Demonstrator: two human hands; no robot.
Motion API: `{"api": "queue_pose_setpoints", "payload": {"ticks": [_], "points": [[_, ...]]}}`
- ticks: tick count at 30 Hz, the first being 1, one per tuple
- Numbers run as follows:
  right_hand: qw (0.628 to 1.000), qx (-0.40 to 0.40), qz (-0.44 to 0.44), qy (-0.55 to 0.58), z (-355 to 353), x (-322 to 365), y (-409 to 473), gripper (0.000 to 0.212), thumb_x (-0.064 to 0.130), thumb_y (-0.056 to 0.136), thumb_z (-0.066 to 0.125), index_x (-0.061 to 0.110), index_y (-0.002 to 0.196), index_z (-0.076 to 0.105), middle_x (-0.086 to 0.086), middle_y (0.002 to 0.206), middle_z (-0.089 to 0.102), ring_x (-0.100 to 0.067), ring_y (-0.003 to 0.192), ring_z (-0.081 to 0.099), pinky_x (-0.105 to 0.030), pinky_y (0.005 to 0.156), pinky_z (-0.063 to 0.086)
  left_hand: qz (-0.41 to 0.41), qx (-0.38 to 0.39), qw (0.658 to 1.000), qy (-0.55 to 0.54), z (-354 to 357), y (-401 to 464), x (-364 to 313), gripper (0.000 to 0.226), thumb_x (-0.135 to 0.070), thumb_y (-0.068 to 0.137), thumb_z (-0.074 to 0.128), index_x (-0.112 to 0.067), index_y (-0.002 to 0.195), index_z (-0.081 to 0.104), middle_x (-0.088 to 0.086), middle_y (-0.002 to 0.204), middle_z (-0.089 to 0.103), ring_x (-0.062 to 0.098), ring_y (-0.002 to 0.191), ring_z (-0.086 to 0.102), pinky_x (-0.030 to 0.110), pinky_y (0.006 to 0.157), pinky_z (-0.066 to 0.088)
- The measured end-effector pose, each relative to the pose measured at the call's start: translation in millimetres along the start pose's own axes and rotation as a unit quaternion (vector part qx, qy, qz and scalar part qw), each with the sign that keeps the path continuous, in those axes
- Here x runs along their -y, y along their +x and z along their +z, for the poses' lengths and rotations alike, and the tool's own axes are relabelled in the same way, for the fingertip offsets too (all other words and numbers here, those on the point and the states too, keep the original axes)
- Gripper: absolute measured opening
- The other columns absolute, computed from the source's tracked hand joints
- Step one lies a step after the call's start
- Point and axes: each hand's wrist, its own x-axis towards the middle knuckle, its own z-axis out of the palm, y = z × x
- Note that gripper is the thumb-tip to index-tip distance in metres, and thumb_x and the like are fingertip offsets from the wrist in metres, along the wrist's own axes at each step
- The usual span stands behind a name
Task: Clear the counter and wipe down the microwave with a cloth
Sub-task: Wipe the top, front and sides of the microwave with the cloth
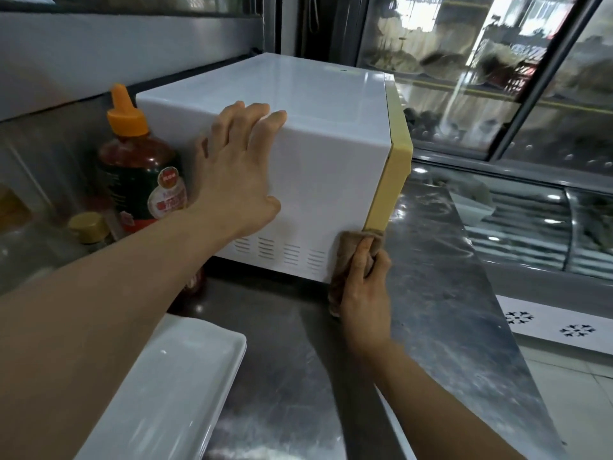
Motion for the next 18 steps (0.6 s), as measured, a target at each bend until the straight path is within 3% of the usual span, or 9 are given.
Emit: {"api": "queue_pose_setpoints", "payload": {"ticks": [2,4,9,12,14,18], "points": [[0.999,0.033,0.001,0.006,6,-10,-8,0.074,0.010,0.088,0.056,0.020,0.144,0.009,-0.017,0.144,0.022,-0.041,0.094,0.057,-0.043,0.059,0.056,-0.003,0.001,1.000,-0.007,1,0,-1,0.098,-0.023,0.065,0.075,-0.026,0.143,0.016,0.001,0.152,0.013,0.026,0.143,0.005,0.054,0.107,0.024],[0.995,0.093,-0.012,-0.019,10,-19,-19,0.087,0.006,0.082,0.066,0.012,0.147,0.009,-0.023,0.145,0.023,-0.039,0.097,0.058,-0.038,0.055,0.056,-0.007,-0.004,1.000,-0.008,1,0,-1,0.098,-0.022,0.064,0.075,-0.025,0.143,0.017,0.002,0.152,0.014,0.027,0.142,0.006,0.054,0.107,0.025],[0.990,0.131,-0.032,-0.030,10,-31,-32,0.080,0.011,0.084,0.065,0.009,0.148,0.016,-0.030,0.148,0.024,-0.045,0.099,0.059,-0.037,0.050,0.054,-0.015,0.002,1.000,-0.006,-1,0,-5,0.096,-0.023,0.065,0.074,-0.024,0.143,0.019,0.002,0.152,0.015,0.027,0.143,0.006,0.055,0.105,0.027],[0.981,0.179,-0.052,-0.055,4,-36,-35,0.067,0.021,0.095,0.047,0.012,0.151,0.010,-0.028,0.154,0.008,-0.047,0.105,0.056,-0.043,0.059,0.056,-0.021,0.014,1.000,-0.007,-5,0,-7,0.095,-0.024,0.066,0.075,-0.024,0.143,0.018,0.002,0.152,0.014,0.027,0.143,0.005,0.057,0.107,0.025],[0.973,0.214,-0.052,-0.070,-3,-34,-38,0.058,0.028,0.098,0.027,0.013,0.151,0.009,-0.024,0.154,0.010,-0.044,0.113,0.051,-0.045,0.068,0.054,-0.023,0.023,0.999,-0.007,-8,0,-8,0.095,-0.024,0.066,0.075,-0.024,0.143,0.018,0.001,0.152,0.013,0.026,0.143,0.005,0.057,0.108,0.023],[0.958,0.261,-0.052,-0.105,-14,-27,-32,0.054,0.021,0.100,0.035,0.010,0.149,0.016,-0.016,0.150,0.021,-0.035,0.127,0.039,-0.040,0.091,0.048,-0.025,0.036,0.999,-0.004,-11,1,-9,0.096,-0.024,0.066,0.075,-0.024,0.143,0.018,0.001,0.152,0.013,0.026,0.143,0.005,0.057,0.108,0.022]]}}
